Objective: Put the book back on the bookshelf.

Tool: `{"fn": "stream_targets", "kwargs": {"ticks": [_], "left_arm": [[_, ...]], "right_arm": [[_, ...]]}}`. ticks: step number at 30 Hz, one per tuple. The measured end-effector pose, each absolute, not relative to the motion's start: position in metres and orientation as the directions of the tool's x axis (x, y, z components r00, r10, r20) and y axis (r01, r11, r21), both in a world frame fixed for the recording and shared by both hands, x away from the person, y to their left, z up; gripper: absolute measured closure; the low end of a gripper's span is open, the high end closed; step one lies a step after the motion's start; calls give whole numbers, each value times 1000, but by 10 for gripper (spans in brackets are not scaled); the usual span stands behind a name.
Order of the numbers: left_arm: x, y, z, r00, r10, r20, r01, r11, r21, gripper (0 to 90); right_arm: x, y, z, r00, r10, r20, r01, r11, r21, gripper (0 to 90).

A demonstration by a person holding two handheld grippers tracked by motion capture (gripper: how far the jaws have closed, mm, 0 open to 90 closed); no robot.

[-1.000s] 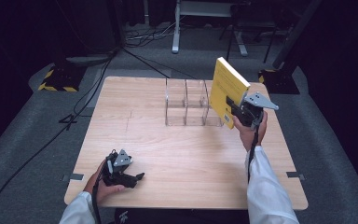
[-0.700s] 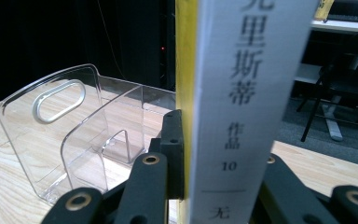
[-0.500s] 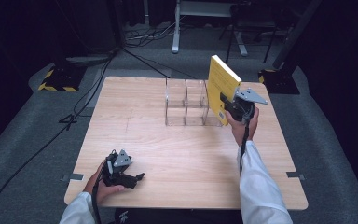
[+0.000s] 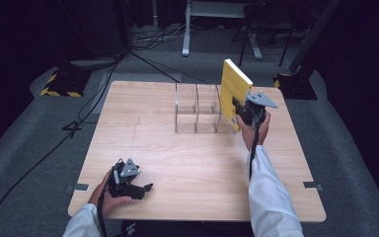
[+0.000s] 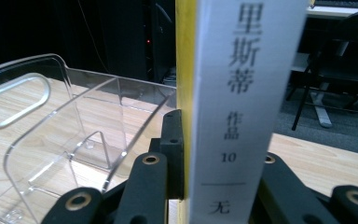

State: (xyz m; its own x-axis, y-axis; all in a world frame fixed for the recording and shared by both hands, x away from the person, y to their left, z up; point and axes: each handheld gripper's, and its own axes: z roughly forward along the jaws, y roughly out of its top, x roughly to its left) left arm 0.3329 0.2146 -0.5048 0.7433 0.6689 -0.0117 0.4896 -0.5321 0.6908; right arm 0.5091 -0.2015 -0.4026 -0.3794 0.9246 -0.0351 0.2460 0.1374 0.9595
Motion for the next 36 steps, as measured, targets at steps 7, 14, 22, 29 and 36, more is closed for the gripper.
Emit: {"fn": "stream_targets", "kwargs": {"ticks": [7,14,22,29,36], "left_arm": [[333,215,-505,745,667,-8,487,-535,691,148],[333,215,-505,745,667,-7,486,-535,691,148],[332,215,-504,742,670,-5,488,-535,689,148],[332,215,-505,743,669,-4,486,-535,691,148],[332,215,-505,746,666,-6,486,-538,689,150]], "right_arm": [[515,-200,-411,-368,930,-26,259,129,957,763],[519,-192,-418,-371,929,-10,265,116,957,762],[521,-186,-424,-359,933,10,263,90,961,762],[521,-187,-429,-366,931,0,247,98,964,760],[518,-190,-437,-370,929,0,269,108,957,759]]}}
